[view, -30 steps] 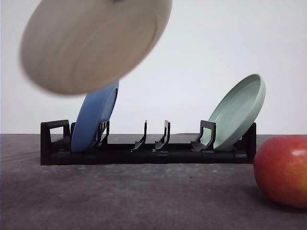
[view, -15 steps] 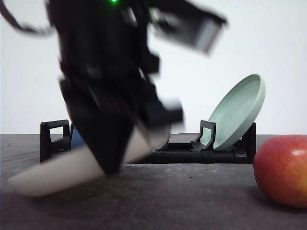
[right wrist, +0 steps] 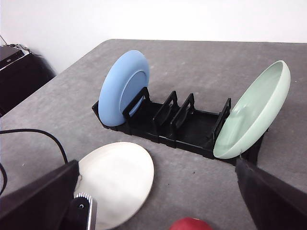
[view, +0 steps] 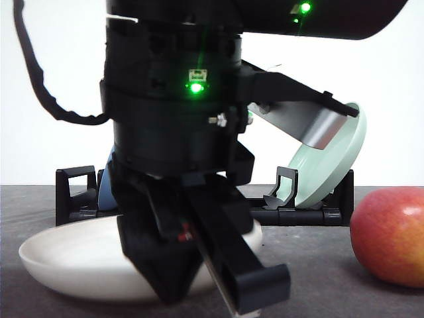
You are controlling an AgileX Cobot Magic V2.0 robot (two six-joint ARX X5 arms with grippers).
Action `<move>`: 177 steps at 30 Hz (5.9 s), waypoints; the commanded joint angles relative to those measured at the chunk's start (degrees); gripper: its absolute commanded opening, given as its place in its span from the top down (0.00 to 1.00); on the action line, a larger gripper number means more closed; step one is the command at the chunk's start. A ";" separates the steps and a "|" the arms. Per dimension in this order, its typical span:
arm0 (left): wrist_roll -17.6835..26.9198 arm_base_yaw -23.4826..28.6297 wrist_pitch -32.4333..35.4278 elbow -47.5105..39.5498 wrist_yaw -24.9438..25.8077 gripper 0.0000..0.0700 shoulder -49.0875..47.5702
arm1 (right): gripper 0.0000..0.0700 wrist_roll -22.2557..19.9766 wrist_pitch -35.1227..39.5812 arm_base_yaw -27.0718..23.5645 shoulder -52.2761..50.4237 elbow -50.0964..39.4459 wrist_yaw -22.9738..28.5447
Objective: Place pomegranate in white plate
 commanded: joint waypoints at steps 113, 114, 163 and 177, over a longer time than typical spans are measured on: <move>-17.37 -1.07 -2.62 -15.23 -3.67 0.16 -78.20 | 0.37 15.66 -5.93 52.44 85.62 37.13 25.66; -17.34 -1.07 -2.62 -15.23 -3.65 0.16 -78.20 | 0.37 15.68 -5.53 52.46 85.83 37.13 25.73; -17.41 -1.05 -2.39 -15.23 -3.26 0.16 -78.12 | 0.00 16.74 -8.10 52.02 14.31 10.43 49.52; -16.60 -1.05 -1.80 -15.23 -4.87 0.85 -78.12 | 0.67 16.93 -2.03 52.02 -6.29 -3.39 49.72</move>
